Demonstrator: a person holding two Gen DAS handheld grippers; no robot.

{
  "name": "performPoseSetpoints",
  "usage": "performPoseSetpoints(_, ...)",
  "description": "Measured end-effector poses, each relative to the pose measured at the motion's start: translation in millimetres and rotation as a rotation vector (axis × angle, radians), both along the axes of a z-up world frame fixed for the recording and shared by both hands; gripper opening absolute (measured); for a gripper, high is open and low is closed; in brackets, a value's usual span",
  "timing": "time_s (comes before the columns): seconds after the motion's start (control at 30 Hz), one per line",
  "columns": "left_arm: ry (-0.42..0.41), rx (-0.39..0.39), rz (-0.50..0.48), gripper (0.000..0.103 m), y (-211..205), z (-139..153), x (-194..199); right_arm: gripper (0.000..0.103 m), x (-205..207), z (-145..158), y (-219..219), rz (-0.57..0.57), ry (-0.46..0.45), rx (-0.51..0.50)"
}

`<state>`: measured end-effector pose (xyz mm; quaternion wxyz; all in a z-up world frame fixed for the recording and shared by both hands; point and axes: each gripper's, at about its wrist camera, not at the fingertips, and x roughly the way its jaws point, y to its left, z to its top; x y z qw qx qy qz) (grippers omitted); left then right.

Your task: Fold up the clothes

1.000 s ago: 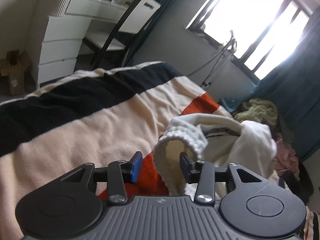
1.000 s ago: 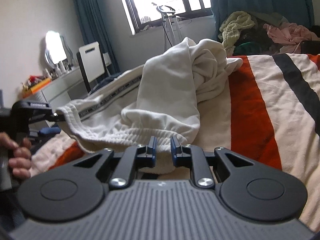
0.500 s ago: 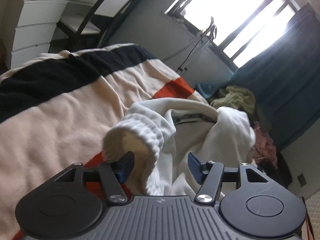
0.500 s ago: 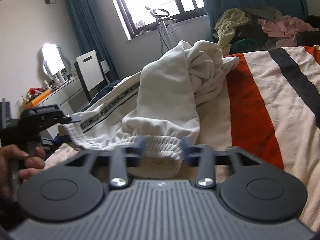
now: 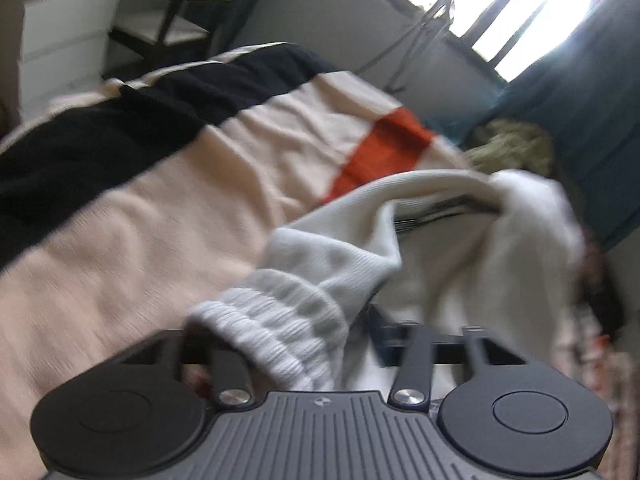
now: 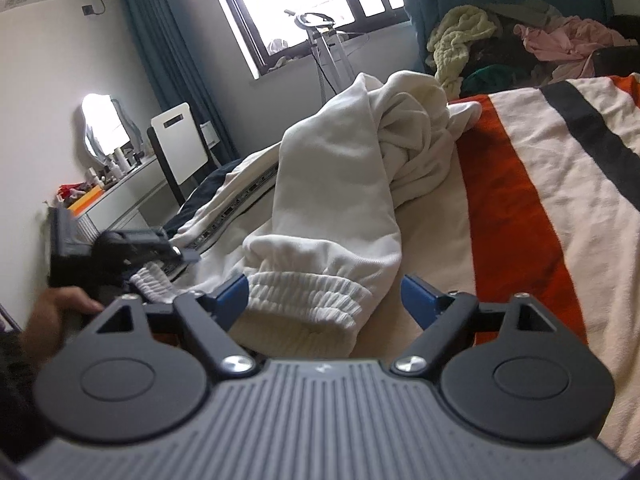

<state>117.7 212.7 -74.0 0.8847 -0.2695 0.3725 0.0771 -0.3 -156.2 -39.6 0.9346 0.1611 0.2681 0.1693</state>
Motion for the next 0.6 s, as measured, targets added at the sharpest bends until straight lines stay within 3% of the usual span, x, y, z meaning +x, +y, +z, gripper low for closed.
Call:
performPoseSetpoints(0.07, 0.012, -0.012, 0.008, 0.026, 3.6, -7.0, 5.4, 0.085, 1.3, -1.0, -1.2, 0.002, 0.008, 0.004)
performPoseSetpoints(0.17, -0.034, -0.019, -0.003, 0.011, 2.3, -1.3, 2.8, 0.085, 0.8, -3.7, -6.5, -0.008, 0.022, 0.006)
performPoseSetpoints(0.27, -0.117, -0.025, -0.015, 0.01, 0.9, 16.2, -11.0, 0.085, 0.6, -7.2, -13.3, -0.02, 0.045, 0.018)
performPoseSetpoints(0.37, -0.232, -0.129, -0.004, 0.01, 13.0, 35.2, -34.0, 0.085, -1.0, -9.5, -19.0, -0.029, 0.064, 0.039)
performPoseSetpoints(0.5, -0.267, -0.265, 0.008, 0.011, 31.0, 44.7, -53.1, 0.085, -2.7, -8.2, -23.4, -0.028, 0.056, 0.068)
performPoseSetpoints(0.6, -0.24, -0.292, -0.002, 0.011, 38.3, 40.6, -54.9, 0.085, -1.5, -8.4, -24.0, -0.005, 0.05, 0.091)
